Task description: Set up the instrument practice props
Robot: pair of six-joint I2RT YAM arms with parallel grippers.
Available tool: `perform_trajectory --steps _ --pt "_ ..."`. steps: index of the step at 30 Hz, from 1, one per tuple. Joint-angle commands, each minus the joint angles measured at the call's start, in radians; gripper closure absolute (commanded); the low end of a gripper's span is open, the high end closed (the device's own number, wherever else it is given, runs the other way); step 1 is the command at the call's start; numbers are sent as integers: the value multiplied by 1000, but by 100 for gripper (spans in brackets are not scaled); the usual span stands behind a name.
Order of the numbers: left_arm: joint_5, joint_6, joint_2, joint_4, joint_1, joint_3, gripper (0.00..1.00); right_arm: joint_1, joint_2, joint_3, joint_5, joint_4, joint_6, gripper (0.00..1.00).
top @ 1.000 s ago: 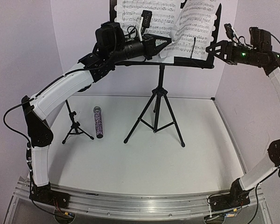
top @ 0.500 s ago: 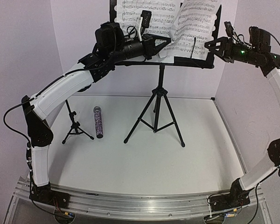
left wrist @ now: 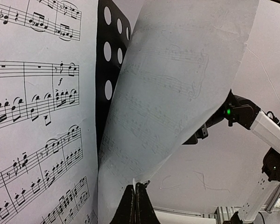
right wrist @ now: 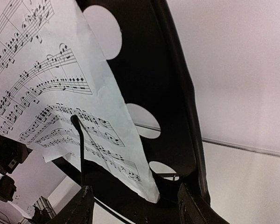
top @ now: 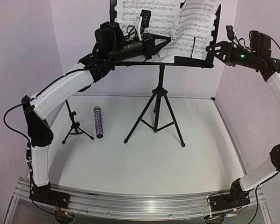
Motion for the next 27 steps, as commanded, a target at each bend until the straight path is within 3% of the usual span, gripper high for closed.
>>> perform_trajectory --steps 1,15,23,27 --pt "8 4 11 15 11 15 100 -1 -4 15 -1 60 -9 43" --pt "8 4 11 16 11 13 100 1 68 89 -73 99 39 57" --pt "9 2 12 16 12 12 100 3 57 81 -56 102 34 92" --pt "9 -2 12 18 11 10 100 2 44 64 -46 101 30 100"
